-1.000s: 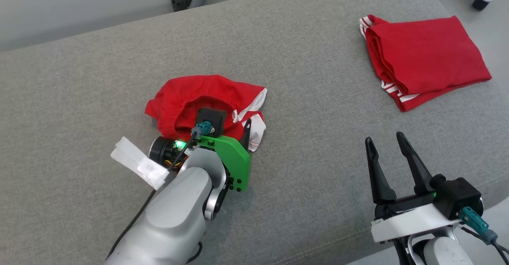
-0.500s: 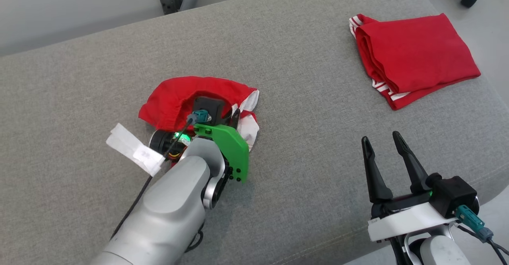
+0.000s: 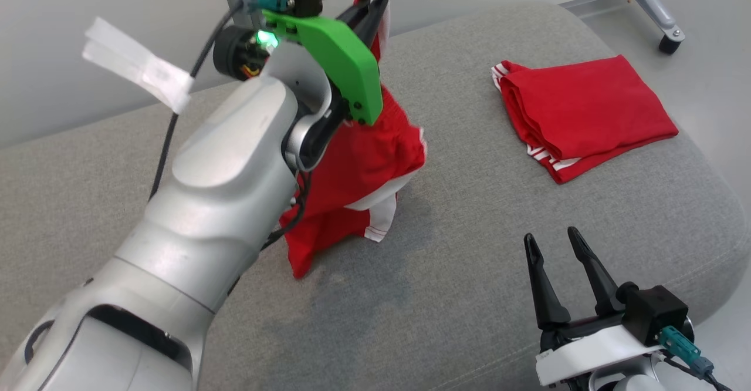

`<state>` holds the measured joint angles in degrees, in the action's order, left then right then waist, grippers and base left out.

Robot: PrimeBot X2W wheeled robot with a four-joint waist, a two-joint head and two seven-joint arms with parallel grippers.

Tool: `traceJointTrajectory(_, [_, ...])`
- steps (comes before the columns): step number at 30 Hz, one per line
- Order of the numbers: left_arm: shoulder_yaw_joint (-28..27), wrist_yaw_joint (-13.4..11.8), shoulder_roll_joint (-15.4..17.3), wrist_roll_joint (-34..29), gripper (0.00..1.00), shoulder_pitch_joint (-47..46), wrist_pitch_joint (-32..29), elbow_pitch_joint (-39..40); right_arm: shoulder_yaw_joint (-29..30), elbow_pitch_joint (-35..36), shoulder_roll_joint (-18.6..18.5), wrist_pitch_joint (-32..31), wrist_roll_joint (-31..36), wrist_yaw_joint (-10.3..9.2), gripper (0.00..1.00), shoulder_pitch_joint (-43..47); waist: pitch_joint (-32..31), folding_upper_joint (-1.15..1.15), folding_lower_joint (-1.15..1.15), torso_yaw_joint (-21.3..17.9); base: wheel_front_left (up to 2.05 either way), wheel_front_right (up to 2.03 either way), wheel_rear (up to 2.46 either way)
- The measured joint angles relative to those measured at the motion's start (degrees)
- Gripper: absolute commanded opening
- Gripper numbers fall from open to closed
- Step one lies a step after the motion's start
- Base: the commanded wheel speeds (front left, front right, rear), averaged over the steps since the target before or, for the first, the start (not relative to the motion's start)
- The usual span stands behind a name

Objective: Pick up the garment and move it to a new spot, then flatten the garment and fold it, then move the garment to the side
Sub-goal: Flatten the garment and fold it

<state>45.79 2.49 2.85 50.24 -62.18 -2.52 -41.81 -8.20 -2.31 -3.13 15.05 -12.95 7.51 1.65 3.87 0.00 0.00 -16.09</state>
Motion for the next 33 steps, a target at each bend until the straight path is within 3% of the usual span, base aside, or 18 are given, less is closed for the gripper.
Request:
traceJointTrajectory(7, [-2.3,0.6,0.3,1.6,0.0,-6.0,-2.3,1.0,0.8,0.0,0.1,0.0,-0.1,0.0,1.0,1.2,-3.0,0.0,0.0,-0.4,0.0,0.0,0.0])
traceJointTrajectory(12, [-2.5,2.4,2.1,6.5,0.0,1.0,-6.3,3.2,1.6,0.6,-0.3,0.0,0.0,0.0,1.0,1.9,-3.6,0.0,0.0,1.3,0.0,0.0,0.0])
traceJointTrajectory(15, [-0.8,3.1,6.9,8.7,0.0,14.0,-8.0,6.4,2.0,0.9,-0.7,0.0,0.0,0.0,1.0,2.7,-3.3,0.0,0.0,3.4,0.0,0.0,0.0])
traceJointTrajectory(19, [0.2,2.8,13.0,8.6,0.0,24.7,-4.7,9.1,2.3,1.1,-1.3,0.0,0.0,0.0,1.0,2.8,-2.5,0.0,0.0,5.8,0.0,0.0,0.0])
traceJointTrajectory(23, [1.0,2.9,17.7,5.7,0.0,30.0,-0.1,12.4,2.4,1.3,-1.7,0.0,0.1,0.0,1.0,2.2,-1.2,0.0,0.0,8.2,0.0,0.0,0.0])
traceJointTrajectory(29, [2.4,1.9,21.4,1.1,0.0,32.3,4.5,13.9,1.2,0.7,-2.2,0.0,0.0,0.0,1.0,0.5,0.5,0.0,0.0,11.8,0.0,0.0,0.0])
traceJointTrajectory(30, [2.2,1.6,21.4,0.6,0.06,32.4,5.4,13.9,0.8,0.5,-2.3,0.0,-0.2,0.0,1.0,0.3,0.7,0.0,0.0,12.4,0.0,0.0,0.0])
traceJointTrajectory(33, [1.5,0.9,21.2,0.7,1.0,33.3,7.4,13.7,-0.1,-0.1,-2.6,0.0,-0.6,0.0,1.0,0.0,1.1,0.0,0.0,13.8,0.0,0.0,0.0])
